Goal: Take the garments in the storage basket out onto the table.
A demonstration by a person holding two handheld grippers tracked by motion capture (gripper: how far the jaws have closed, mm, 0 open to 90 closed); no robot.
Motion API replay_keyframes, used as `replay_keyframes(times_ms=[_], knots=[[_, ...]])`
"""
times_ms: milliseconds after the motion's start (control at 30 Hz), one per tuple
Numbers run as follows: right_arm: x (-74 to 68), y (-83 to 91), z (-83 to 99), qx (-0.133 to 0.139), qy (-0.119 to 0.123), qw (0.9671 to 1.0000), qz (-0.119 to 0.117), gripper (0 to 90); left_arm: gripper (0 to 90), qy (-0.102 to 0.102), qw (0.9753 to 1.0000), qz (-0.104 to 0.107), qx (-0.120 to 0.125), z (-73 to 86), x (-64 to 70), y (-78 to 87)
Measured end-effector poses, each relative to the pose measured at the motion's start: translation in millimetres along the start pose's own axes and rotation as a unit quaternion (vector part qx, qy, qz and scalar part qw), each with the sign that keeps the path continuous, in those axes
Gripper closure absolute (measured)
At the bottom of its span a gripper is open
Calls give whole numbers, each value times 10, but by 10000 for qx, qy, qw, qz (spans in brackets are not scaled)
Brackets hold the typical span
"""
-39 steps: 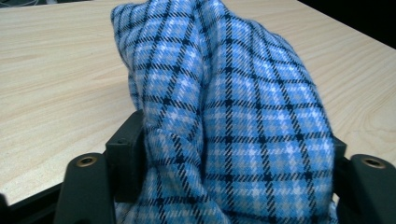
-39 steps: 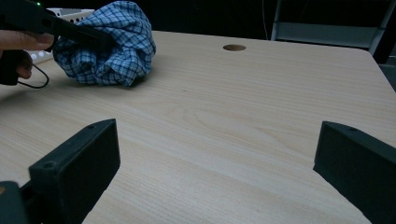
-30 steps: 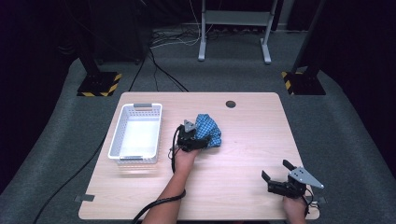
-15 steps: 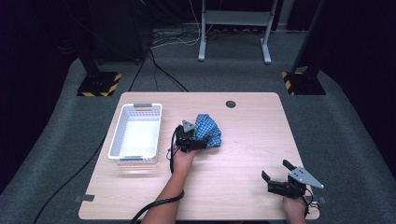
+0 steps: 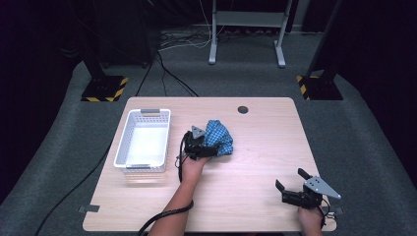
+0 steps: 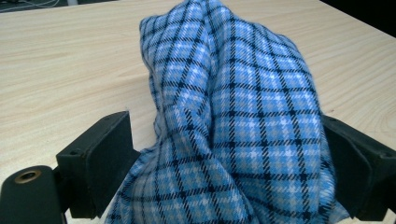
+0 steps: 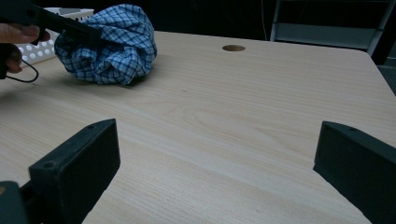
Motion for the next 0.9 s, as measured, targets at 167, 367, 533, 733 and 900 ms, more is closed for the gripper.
replay_keyframes(times_ms=[167, 367, 533, 733, 900], knots=[[0, 0, 0, 1, -1, 10000, 5, 0, 98, -39, 10000, -14, 89, -66, 6, 50], [0, 0, 0, 1, 1, 10000, 10, 0, 98, -44, 9996, -17, 268, -199, 14, 145], [2, 0, 0, -3, -4, 10000, 16, 0, 99, -38, 9993, -7, 383, -295, 10, 225], [3, 1, 0, 3, -9, 10000, 22, 0, 99, -62, 9988, -22, 494, -393, 6, 302], [4, 0, 0, 2, -8, 10000, 31, 0, 100, -102, 9981, -28, 611, -489, 11, 374]])
Point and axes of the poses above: each handheld gripper's, and its own axes: y roughly backward along the jaws, z roughly out of its underside, x roughly to its right, the point moved 9 cm from there along -y, roughly forward along the jaws, and after that the axes turned 2 degrees about -x, right-handed, at the moved point
